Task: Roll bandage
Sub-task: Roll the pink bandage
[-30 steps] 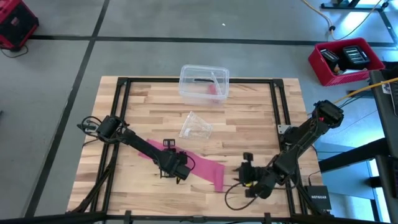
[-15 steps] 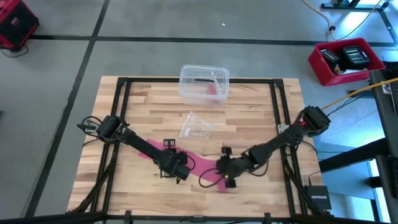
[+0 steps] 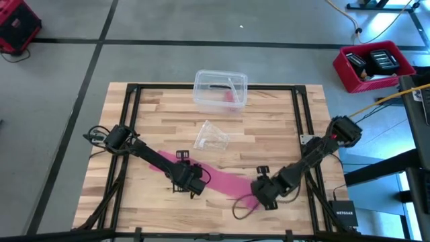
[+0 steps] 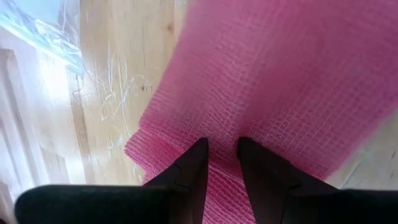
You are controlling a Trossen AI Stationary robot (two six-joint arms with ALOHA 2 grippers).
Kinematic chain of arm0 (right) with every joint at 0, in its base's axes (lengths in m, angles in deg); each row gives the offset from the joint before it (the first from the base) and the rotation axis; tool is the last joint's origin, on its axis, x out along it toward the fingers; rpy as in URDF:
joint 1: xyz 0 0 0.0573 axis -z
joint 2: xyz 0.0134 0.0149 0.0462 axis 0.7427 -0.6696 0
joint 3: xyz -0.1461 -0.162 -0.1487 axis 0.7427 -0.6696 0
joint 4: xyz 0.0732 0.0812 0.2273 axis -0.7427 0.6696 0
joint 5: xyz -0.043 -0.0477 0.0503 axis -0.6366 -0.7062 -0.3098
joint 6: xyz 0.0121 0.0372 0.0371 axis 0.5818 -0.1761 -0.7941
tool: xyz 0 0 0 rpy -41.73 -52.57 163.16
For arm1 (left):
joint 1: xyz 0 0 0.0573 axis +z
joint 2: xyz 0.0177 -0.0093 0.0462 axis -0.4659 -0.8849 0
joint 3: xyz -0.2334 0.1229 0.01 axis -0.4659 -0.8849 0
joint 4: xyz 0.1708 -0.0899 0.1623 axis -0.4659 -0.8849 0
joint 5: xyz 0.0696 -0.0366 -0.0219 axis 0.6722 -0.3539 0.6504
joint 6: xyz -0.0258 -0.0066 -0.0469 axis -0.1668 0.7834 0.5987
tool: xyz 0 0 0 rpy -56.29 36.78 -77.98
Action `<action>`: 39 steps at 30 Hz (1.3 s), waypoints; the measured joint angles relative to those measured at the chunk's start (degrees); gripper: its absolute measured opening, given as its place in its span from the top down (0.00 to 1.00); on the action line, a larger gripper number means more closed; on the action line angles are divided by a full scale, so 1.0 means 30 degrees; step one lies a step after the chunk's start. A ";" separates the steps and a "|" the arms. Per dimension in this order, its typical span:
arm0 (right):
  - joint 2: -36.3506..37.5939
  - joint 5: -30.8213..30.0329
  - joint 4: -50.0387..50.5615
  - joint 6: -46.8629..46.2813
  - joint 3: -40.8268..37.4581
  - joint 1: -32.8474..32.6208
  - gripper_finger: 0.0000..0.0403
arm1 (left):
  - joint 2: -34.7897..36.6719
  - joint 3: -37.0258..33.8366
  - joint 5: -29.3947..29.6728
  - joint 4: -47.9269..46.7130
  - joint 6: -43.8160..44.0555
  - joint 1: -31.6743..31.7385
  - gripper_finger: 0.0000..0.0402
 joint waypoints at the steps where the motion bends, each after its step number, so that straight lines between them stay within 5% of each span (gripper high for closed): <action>1: 0.0051 -0.0045 -0.0383 -0.0220 -0.0217 -0.0151 0.62 | 0.0000 -0.0003 -0.0002 -0.0013 0.0042 -0.0056 0.78; 12: 0.0248 -0.0119 -0.0143 -0.1616 -0.0540 -0.0541 0.62 | 0.0095 -0.0020 0.0214 -0.0483 -0.0020 -0.0643 0.78; 16: 0.1515 0.1552 0.3542 -0.2244 0.0225 -0.0558 0.62 | 0.0160 -0.0020 0.0087 -0.0655 -0.0035 -0.0672 0.78; 20: 0.3381 0.0537 0.3760 -0.2306 0.1442 -0.0543 0.62 | 0.0189 -0.0020 0.0087 -0.0488 -0.0029 -0.0579 0.78; 29: 0.3312 -0.6149 -0.3520 0.2770 0.1558 0.0037 0.62 | 0.0219 -0.0020 0.0124 -0.0436 0.0094 -0.0511 0.78; 34: 0.1852 -0.5918 -0.6082 0.4378 0.1576 0.1909 0.62 | 0.0226 -0.0020 0.0153 -0.0336 -0.0045 -0.0458 0.78; 39: -0.0012 -0.3119 -0.6840 0.4404 0.1585 0.3673 0.62 | 0.0232 -0.0020 0.0246 0.0111 -0.0115 -0.0439 0.78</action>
